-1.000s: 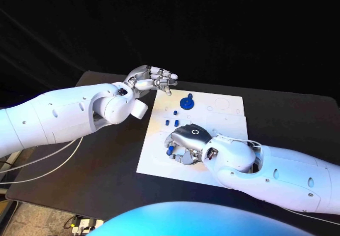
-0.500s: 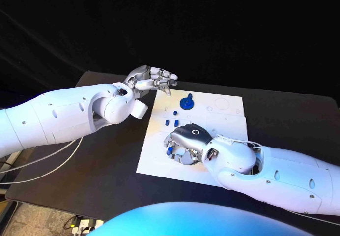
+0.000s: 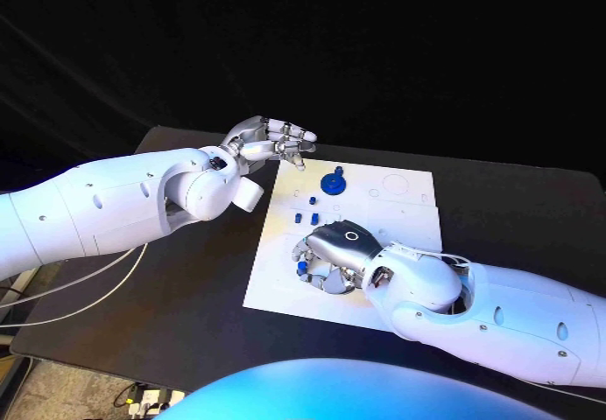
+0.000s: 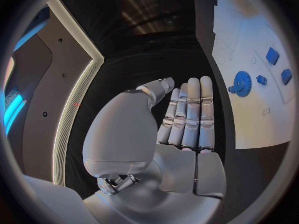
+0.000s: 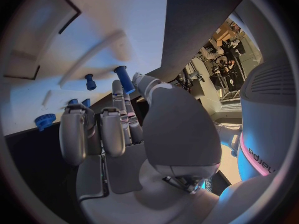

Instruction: Assemble the parts on the task board

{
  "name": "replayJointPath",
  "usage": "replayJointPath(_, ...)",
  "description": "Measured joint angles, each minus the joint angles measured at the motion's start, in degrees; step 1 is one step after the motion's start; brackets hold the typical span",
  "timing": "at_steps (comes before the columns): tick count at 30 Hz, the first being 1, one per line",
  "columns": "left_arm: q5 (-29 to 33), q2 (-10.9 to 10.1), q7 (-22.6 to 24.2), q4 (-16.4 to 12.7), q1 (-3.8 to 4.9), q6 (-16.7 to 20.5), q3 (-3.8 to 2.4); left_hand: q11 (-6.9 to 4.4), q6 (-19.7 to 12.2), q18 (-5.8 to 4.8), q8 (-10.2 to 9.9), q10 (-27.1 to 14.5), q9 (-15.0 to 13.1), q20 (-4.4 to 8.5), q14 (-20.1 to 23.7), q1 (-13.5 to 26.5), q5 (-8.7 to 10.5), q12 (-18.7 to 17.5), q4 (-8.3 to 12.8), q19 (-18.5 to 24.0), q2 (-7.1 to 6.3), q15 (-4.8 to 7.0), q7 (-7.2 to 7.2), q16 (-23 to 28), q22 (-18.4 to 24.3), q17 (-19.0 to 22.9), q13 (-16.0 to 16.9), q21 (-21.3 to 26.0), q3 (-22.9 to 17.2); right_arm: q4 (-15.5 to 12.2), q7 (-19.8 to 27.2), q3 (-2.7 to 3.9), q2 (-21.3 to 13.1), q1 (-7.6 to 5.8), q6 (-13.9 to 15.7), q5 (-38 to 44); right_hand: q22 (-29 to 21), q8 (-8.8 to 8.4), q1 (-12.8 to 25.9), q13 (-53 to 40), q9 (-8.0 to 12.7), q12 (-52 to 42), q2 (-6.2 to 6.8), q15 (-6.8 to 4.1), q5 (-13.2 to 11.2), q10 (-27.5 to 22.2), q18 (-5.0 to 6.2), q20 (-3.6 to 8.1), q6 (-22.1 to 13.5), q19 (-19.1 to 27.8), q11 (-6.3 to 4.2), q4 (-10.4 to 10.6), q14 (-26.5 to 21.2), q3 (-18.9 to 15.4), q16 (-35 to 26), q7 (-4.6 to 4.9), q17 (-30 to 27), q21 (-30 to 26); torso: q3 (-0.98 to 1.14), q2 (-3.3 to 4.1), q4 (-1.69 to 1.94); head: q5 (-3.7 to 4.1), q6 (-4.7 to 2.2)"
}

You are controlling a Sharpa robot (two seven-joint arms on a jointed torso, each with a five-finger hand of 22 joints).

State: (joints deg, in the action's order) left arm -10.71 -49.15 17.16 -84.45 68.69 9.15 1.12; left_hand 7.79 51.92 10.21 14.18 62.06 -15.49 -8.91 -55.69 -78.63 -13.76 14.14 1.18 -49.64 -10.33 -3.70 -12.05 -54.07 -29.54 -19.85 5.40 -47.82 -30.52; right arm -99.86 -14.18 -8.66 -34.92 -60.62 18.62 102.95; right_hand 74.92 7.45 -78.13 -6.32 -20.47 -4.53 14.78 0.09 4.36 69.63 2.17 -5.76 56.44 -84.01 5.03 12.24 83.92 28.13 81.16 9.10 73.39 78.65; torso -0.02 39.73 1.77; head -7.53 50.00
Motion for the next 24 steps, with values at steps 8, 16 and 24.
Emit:
replayJointPath(8, 0.00, -0.02, 0.00, 0.01, 0.01, 0.01, 0.00, 0.00, 0.00, 0.00, 0.00, 0.00, 0.00, 0.00, 0.00, 0.00, 0.00, 0.00, 0.00, 0.00, 0.00, 0.00, 0.00, 0.00, 0.00, 0.00, 0.00, 0.00, 0.00, 0.00, -0.10, 0.00, -0.55, 0.02, 0.54, 0.14, -0.01, -0.39, 0.00, 0.27, 0.31, 0.46, 0.00, 0.53, 0.64, -3.41, 0.00, -0.24, -0.75, 0.18, 0.78, -0.35, 0.11, -1.18, -1.58, 0.69, -2.58, -4.17, 0.00, 0.00, -0.02, 0.07, -0.05)
replayJointPath(16, 0.00, -0.16, 0.00, 0.03, 0.00, 0.01, 0.00, 0.00, 0.00, 0.01, 0.00, 0.00, -0.01, 0.00, 0.00, 0.00, 0.00, 0.00, 0.00, 0.00, 0.00, 0.00, 0.00, 0.00, 0.00, 0.00, 0.00, 0.00, 0.00, -2.59, -0.12, 0.31, -3.68, 0.04, 2.21, 0.39, -0.01, -0.64, -0.25, 0.32, 0.49, 0.43, 0.26, 0.53, 2.42, -5.07, 0.00, -0.41, -1.54, 0.00, 1.11, -0.76, 0.11, -2.60, -1.78, 0.67, -3.13, -5.65, 0.01, 0.02, 0.02, 0.26, -0.06)
replayJointPath(24, 0.00, -0.37, -0.01, 0.04, 0.00, 0.00, 0.00, 0.00, 0.00, 0.01, 0.00, 0.00, -0.01, 0.00, 0.00, 0.00, 0.00, 0.00, 0.00, 0.00, 0.00, 0.00, 0.00, 0.00, -0.04, 0.00, 0.00, 0.00, 0.00, -7.75, 1.35, 1.50, -10.56, -1.40, 6.56, -0.85, -0.01, -1.03, -0.66, -0.13, 0.67, -1.83, -0.04, 0.53, 3.34, -5.33, 0.89, -0.41, -2.29, 0.00, 0.72, -0.08, 0.11, -5.78, -1.78, 0.60, -3.28, -5.96, 0.01, -0.04, -0.16, 0.87, -0.48)
